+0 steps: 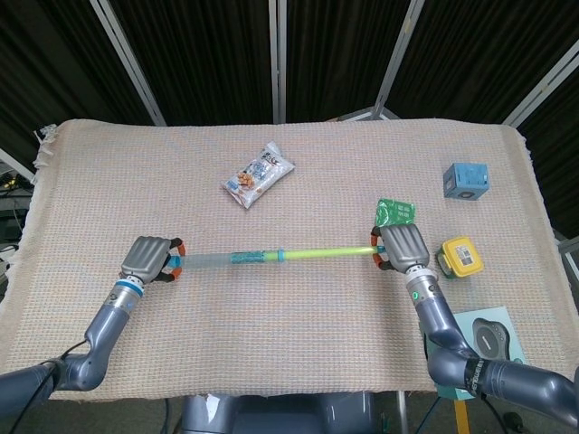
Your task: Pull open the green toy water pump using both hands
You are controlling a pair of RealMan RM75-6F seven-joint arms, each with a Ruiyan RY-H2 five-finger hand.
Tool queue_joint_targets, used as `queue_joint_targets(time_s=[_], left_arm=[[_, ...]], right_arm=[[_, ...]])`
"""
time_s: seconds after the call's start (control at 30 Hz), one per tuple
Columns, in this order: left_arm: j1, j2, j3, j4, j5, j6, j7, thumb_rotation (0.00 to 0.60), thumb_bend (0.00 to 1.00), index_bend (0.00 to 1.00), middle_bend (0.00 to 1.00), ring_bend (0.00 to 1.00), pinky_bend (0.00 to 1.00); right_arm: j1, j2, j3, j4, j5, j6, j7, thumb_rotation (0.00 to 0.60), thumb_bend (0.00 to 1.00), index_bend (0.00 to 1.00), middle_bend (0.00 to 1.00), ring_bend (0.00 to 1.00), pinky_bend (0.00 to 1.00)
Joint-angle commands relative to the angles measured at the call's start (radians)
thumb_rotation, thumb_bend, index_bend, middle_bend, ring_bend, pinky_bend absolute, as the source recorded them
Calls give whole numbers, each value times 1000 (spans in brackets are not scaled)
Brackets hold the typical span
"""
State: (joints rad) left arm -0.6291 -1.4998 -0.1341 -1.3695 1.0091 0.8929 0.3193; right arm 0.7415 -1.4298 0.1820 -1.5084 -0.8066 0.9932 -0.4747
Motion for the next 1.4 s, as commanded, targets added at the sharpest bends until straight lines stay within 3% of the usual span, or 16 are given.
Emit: queue_joint_targets(time_s=[0.03,0.77,0.87,0.93,1.0,1.07,1.1,1.27,1.33,1.4], left_arm=[[10,15,6,14,1,-2,-20,600,511,743,919,864,1000],[42,53,18,98,28,-20,-120,600,513,744,919,864,1000],[43,52,19,104,34,-21,-130,600,501,723,919,864,1000],[44,51,20,107,42,-21,-137,600,413,611,919,864,1000],[45,50,21,110,49,-24,-148,600,196,332,917,864,1000],[45,51,23,114,53,-31,-156,600,32,71,899,857,1000],[45,52,24,115,54,-34,-157,600,9,24,887,851,1000],[52,59,22,111,65,-27,-179,600,0,0,709,748,943],[61,75,20,92,77,-11,-193,600,0,0,548,634,835],[74,99,15,59,93,17,-213,600,0,0,359,469,660]], right_arm=[[-8,17,2,1,-4,1,13,600,508,715,1000,1000,1000],[-22,59,6,-20,-10,16,10,600,506,710,1000,1000,1000],[-22,56,5,-19,-9,14,10,600,480,664,1000,1000,1000],[-22,55,2,-18,-12,10,12,600,274,447,1000,1000,1000],[-22,56,-1,-18,-12,0,15,600,67,212,1000,1000,1000],[-22,58,-4,-18,-12,-11,19,600,0,69,1000,1000,1000],[-22,58,-5,-17,-13,-12,20,600,0,28,1000,1000,1000],[-30,53,-14,-8,-35,-9,33,600,0,0,984,1000,1000],[-38,60,-16,-19,-46,3,41,600,0,0,970,993,1000],[-53,75,-13,-42,-70,26,61,600,0,0,934,961,1000]])
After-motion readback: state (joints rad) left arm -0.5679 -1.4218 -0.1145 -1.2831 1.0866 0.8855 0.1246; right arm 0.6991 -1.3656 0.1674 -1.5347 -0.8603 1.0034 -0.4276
